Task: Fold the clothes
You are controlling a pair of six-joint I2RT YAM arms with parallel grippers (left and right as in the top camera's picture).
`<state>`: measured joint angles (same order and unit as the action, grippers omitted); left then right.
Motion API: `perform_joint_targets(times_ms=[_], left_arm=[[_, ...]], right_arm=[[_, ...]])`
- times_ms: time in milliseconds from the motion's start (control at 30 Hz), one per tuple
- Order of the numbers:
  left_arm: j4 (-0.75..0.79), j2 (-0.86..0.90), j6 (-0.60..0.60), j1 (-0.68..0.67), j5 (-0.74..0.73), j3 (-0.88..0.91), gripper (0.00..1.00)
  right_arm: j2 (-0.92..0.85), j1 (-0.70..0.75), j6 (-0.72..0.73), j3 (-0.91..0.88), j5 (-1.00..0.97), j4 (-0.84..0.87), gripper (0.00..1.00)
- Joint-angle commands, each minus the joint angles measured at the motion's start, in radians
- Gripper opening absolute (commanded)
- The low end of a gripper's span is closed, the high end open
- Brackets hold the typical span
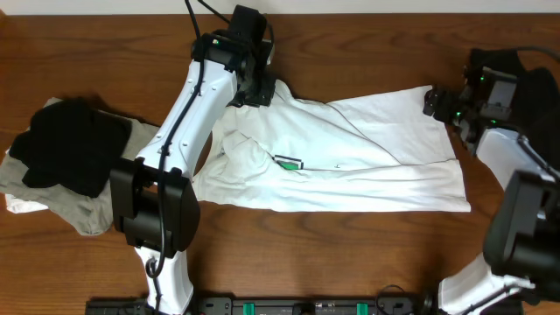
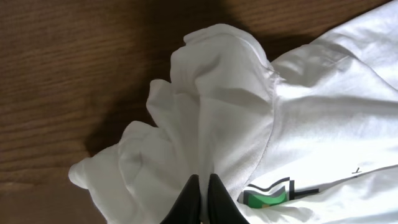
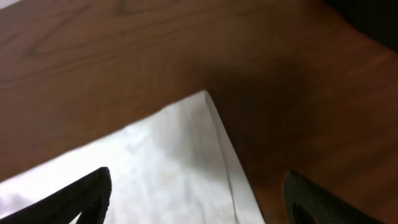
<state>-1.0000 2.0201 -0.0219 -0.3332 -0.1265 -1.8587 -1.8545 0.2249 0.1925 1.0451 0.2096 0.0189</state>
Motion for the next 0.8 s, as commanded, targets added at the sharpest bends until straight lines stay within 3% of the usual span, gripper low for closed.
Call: perform_joint_targets(times_ms=[0,167,400,467,567,633,667,767], left_arm=[[-0.005,0.005,0.002,0.0,0.011,0.003,0.06],[-0.006,0.005,0.002,0.0,0.011,0.003,0.06],[-0.005,0.005,0.002,0.0,0.011,0.004,0.06],[-0.005,0.005,0.002,0.0,0.011,0.003,0.06],[-0.006,0.005,0.002,0.0,0.011,0.004,0.06],[-0.011,0.005,0.002,0.0,0.011,0.004,0.06],[-0.019,0.005,0.002,0.0,0.011,0.004,0.06],[-0.05,0.006,0.002,0.0,0.011,0.005,0.06]], right_arm=[[-0.09,-0.024,-0.011,0.0,0.031,0.079,0.85],[-0.198,-0.042,-0.006,0.0,0.035,0.231,0.81],[-0.269,-0.065,-0.006,0.001,0.034,0.319,0.78],[-0.271,-0.066,-0.006,0.001,0.034,0.32,0.65],[-0.27,-0.064,-0.006,0.002,0.033,0.32,0.24],[-0.261,-0.054,0.011,0.002,0.026,0.319,0.09],[-0.25,-0.045,0.024,0.002,0.027,0.315,0.04],[-0.202,-0.017,0.053,0.003,0.031,0.292,0.03]])
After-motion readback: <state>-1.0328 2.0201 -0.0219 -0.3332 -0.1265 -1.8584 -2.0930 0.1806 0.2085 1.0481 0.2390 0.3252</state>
